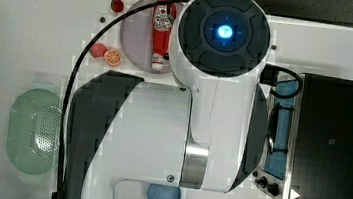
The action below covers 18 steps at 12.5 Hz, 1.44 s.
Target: Pick Banana and place it in mug.
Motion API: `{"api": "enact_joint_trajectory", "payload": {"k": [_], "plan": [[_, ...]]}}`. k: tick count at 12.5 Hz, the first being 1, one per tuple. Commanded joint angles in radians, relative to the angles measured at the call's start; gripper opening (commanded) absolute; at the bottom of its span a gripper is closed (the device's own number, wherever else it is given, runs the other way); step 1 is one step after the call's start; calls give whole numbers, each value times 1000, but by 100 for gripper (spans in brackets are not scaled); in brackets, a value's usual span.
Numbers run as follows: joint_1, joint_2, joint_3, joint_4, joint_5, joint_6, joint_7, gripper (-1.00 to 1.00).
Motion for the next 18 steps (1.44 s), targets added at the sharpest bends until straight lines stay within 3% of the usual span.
{"api": "enact_joint_trajectory", "payload": {"k": [1, 3, 6, 12, 15, 18], "plan": [[-28, -386, -49, -271, 12, -179, -79, 54], [-27, -381, -48, -306, 12, -174, -84, 100], [-22, -345, -40, -419, 13, -73, -128, 100], [-21, -158, -21, -638, 12, 397, -421, 100], [-21, -25, -18, -676, 12, 591, -668, 100], [-21, 107, -11, -679, 12, 697, -761, 100]]}}
